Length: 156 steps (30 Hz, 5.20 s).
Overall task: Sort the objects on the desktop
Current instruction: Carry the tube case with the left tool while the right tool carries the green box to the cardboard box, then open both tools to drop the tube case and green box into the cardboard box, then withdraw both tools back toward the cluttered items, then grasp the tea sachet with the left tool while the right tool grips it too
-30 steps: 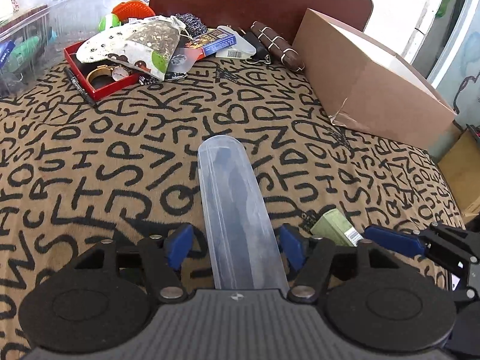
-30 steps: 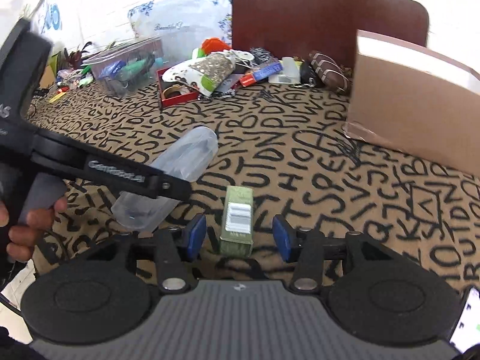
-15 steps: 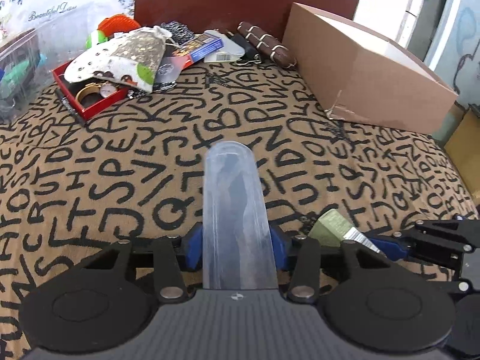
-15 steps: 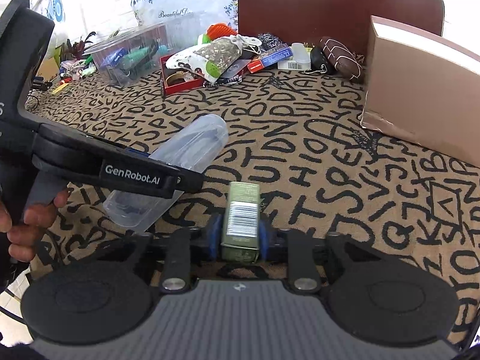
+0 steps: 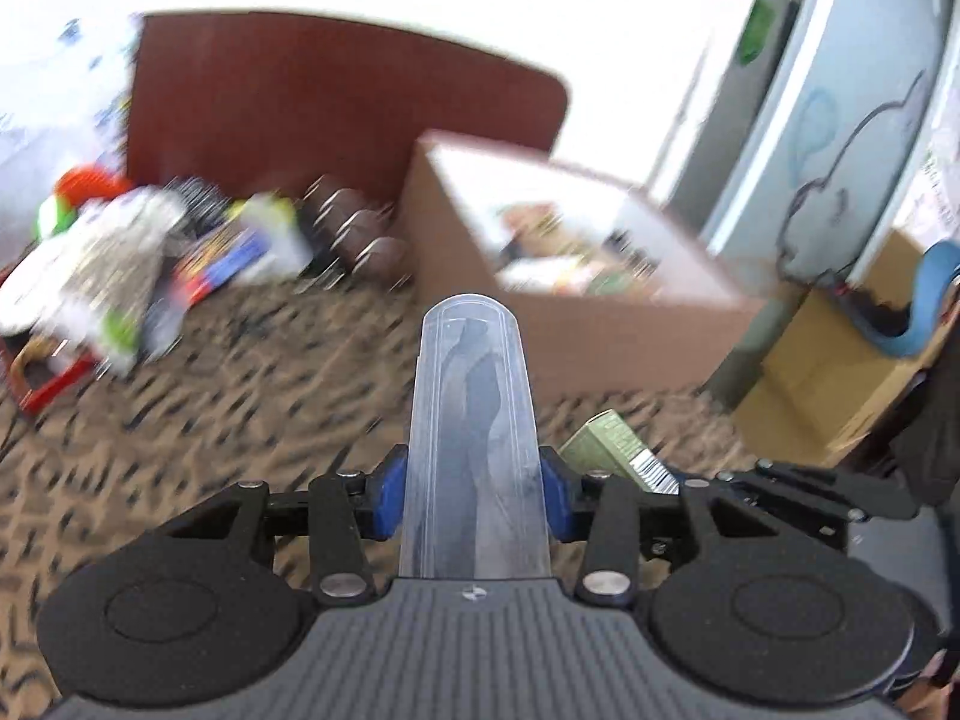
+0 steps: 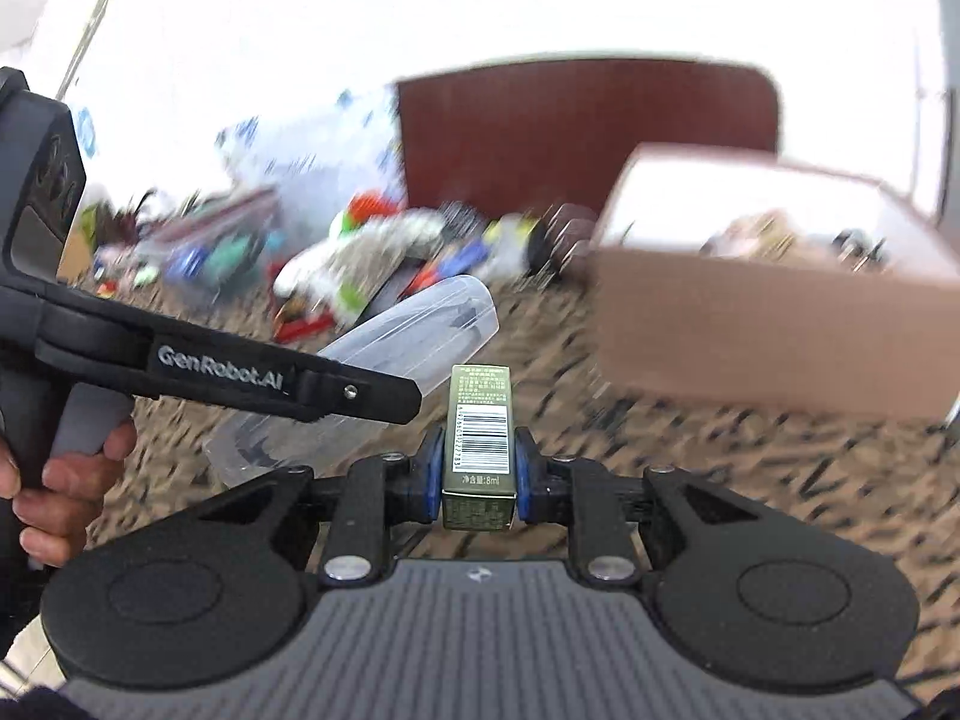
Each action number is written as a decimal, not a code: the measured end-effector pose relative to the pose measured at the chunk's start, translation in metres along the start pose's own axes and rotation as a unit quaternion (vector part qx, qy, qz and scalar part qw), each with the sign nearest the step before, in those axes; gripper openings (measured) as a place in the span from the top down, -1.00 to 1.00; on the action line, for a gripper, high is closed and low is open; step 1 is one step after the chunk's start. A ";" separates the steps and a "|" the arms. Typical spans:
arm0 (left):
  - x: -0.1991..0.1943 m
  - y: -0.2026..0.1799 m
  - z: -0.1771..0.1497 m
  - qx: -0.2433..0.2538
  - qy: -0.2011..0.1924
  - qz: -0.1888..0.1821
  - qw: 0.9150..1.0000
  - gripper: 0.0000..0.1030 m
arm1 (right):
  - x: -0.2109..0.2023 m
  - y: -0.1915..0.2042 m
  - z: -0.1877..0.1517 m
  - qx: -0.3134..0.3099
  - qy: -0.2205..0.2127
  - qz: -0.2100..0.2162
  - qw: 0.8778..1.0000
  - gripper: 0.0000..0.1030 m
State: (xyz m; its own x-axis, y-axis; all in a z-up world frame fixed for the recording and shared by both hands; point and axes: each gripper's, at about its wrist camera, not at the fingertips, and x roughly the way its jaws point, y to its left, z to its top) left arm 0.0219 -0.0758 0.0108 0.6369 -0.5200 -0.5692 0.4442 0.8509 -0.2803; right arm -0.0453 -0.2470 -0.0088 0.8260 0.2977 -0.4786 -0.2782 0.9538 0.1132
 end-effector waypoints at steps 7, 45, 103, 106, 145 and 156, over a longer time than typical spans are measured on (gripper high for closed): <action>0.031 -0.058 0.062 0.014 -0.038 -0.047 0.998 0.10 | -0.018 -0.057 0.048 -0.025 -0.063 -0.076 0.995 0.59; 0.190 -0.131 0.135 -0.034 -0.015 -0.118 0.992 -0.93 | 0.054 -0.212 0.072 -0.032 0.003 -0.209 0.977 -0.49; -0.083 0.145 -0.057 -0.141 -0.085 0.123 0.979 -0.92 | 0.078 0.148 -0.004 -0.076 0.004 0.045 0.996 -0.81; -0.078 0.152 -0.049 -0.135 -0.083 0.124 0.980 -0.92 | 0.091 0.150 0.001 -0.075 -0.001 0.054 0.996 -0.81; 0.071 0.249 0.066 -0.118 -0.028 0.134 0.983 0.10 | 0.302 0.134 0.055 -0.060 0.027 0.109 0.992 -0.01; 0.024 0.193 0.042 -0.132 -0.046 0.106 0.984 0.15 | 0.227 0.129 0.053 -0.064 0.031 0.123 0.990 0.28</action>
State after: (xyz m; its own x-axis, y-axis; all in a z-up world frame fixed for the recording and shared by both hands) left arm 0.1493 0.0724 -0.0241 0.7582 -0.3222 -0.5669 0.1237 0.9247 -0.3601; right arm 0.1324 -0.0547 -0.0564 0.6942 0.5138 -0.5040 -0.5310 0.8384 0.1234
